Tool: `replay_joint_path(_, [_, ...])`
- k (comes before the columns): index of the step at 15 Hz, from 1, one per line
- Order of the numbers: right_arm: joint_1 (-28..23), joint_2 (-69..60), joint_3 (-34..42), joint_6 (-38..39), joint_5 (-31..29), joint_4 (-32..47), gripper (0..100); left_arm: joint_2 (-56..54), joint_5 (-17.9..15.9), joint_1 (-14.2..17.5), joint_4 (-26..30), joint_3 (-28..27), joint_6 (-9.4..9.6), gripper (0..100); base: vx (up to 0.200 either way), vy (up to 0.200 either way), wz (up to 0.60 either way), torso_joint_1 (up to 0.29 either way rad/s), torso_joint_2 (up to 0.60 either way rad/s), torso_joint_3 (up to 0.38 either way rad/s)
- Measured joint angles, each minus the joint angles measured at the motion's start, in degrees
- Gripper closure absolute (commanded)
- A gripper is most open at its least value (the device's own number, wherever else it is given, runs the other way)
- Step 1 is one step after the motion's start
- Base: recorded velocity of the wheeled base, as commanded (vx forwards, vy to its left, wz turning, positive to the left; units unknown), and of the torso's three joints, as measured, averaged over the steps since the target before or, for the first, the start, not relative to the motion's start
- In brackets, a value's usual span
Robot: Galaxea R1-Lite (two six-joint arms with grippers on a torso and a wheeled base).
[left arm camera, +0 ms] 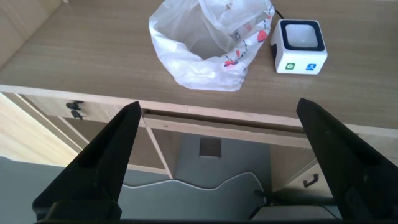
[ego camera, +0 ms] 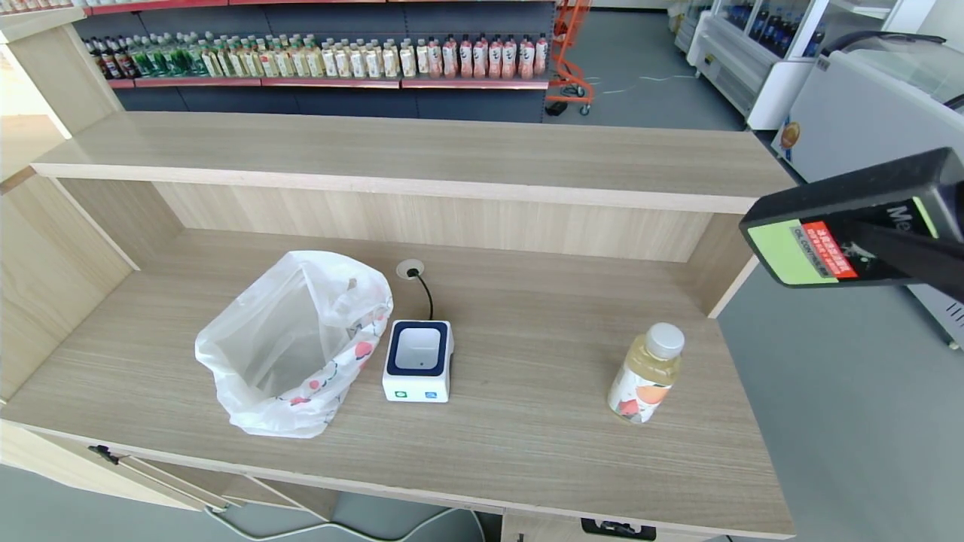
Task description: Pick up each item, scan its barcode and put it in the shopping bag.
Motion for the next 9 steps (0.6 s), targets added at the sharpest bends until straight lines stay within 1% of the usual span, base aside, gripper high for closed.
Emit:
replay_joint_path(2, [-0.6, 2.1, -2.6, 21.7, -3.0, 4.7, 100, 0.0, 0.0, 0.0, 0.0, 0.0, -0.02, 0, 0.0, 0.0, 0.0, 0.0, 0.0, 0.0])
replay_joint_path(3, [-0.6, 3.2, -3.4, 31.5, -3.5, 6.8, 100, 0.0, 0.0, 0.0, 0.0, 0.0, 0.02, 0, 0.0, 0.0, 0.0, 0.0, 0.0, 0.0])
replay_joint_path(4, [-0.3, 4.2, -3.7, 40.8, -3.3, 8.2, 100, 0.0, 0.0, 0.0, 0.0, 0.0, 0.02, 0, 0.0, 0.0, 0.0, 0.0, 0.0, 0.0])
replay_joint_path(5, [0.0, 4.9, -3.0, 46.2, -2.9, 8.8, 100, 0.0, 0.0, 0.0, 0.0, 0.0, 0.0, 0, 0.0, 0.0, 0.0, 0.0, 0.0, 0.0])
replay_joint_path(6, [0.3, 5.4, -1.4, 47.8, -2.5, 9.3, 100, 0.0, 0.0, 0.0, 0.0, 0.0, 0.02, 0, 0.0, 0.0, 0.0, 0.0, 0.0, 0.0])
replay_joint_path(9, [1.6, 5.3, 2.7, 48.3, -1.1, 8.0, 100, 0.0, 0.0, 0.0, 0.0, 0.0, 0.05, 0, 0.0, 0.0, 0.0, 0.0, 0.0, 0.0])
